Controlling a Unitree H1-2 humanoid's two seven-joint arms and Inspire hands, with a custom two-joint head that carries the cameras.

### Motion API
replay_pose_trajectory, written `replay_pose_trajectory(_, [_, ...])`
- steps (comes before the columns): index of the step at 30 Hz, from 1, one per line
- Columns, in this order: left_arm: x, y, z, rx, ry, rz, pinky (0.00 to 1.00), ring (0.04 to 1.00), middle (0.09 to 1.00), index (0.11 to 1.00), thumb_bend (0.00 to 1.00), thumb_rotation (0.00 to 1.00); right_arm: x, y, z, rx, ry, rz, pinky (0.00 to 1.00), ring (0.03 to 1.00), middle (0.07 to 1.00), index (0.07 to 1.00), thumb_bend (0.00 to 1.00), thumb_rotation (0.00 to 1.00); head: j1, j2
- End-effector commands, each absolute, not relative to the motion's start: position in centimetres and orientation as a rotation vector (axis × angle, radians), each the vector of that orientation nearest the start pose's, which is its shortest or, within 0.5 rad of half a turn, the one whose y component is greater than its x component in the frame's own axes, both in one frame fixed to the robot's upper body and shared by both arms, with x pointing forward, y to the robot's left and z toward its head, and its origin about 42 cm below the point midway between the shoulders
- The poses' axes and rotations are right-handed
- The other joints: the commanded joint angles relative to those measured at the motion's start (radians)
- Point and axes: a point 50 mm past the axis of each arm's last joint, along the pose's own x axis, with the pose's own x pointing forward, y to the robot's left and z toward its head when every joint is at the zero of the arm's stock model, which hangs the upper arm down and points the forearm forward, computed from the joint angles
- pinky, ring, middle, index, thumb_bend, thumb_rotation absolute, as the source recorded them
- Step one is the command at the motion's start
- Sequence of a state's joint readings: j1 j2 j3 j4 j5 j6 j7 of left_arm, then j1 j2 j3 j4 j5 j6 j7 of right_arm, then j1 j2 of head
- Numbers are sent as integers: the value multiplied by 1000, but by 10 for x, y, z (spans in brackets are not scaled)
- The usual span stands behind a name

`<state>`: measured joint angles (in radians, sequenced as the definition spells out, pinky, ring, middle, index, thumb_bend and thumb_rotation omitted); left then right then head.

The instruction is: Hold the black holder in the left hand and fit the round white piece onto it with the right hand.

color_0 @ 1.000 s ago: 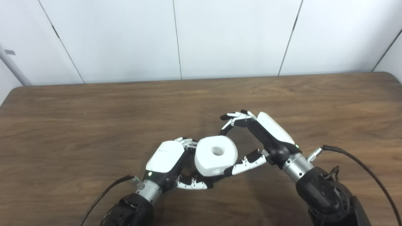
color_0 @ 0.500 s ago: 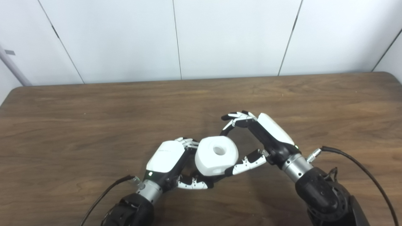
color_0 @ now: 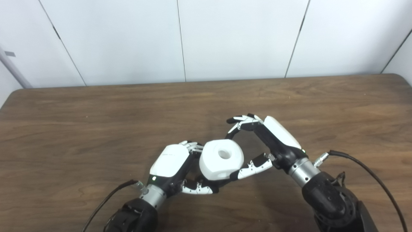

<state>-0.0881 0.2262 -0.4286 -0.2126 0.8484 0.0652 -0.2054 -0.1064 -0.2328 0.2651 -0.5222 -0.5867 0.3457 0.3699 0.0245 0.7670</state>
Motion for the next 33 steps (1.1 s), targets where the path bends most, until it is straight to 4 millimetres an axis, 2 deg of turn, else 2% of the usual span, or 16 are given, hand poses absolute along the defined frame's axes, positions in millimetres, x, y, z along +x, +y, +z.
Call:
replay_pose_trajectory(1, [276, 148, 136, 1083, -216, -557, 914, 848, 772, 483, 524, 55, 272, -182, 229, -794, -257, 375, 1000, 911, 836, 483, 524, 133, 2, -1])
replay_pose_trajectory(12, [279, 147, 134, 1082, -218, -557, 914, 850, 773, 483, 524, 56, 272, -178, 232, -786, -265, 383, 1000, 917, 834, 483, 524, 134, 15, 0])
replay_pose_trajectory(33, [284, 150, 137, 1086, -225, -551, 914, 849, 773, 483, 524, 56, 275, -183, 237, -794, -256, 387, 1000, 928, 825, 483, 524, 133, 2, 18])
